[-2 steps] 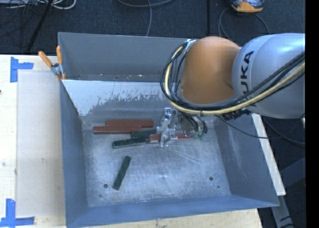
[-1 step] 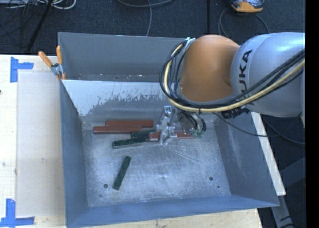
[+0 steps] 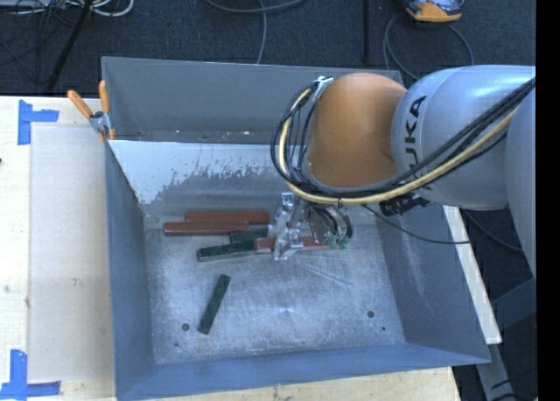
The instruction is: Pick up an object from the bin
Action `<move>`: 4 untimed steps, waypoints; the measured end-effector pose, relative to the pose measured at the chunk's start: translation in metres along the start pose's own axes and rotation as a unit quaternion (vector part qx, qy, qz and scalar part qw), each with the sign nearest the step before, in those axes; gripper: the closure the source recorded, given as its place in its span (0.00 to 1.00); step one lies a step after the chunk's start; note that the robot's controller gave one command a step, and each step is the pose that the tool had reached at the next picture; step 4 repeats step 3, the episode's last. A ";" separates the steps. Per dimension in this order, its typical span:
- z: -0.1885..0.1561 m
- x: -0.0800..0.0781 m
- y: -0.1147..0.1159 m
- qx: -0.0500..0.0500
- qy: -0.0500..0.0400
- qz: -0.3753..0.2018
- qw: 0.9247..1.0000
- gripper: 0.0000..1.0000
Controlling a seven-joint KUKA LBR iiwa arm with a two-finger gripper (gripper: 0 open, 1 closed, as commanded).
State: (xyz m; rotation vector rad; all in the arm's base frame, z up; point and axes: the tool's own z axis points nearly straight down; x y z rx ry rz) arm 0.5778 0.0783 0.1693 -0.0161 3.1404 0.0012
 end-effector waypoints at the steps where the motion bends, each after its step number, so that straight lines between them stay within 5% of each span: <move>1: 0.015 0.004 0.000 0.000 0.003 0.005 1.000 1.00; 3: -0.040 0.011 0.002 0.000 0.002 0.012 1.000 1.00; 4: -0.040 0.011 0.002 0.000 0.002 0.012 1.000 1.00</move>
Offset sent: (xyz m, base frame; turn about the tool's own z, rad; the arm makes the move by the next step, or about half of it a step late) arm 0.0003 0.0067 0.0142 0.0338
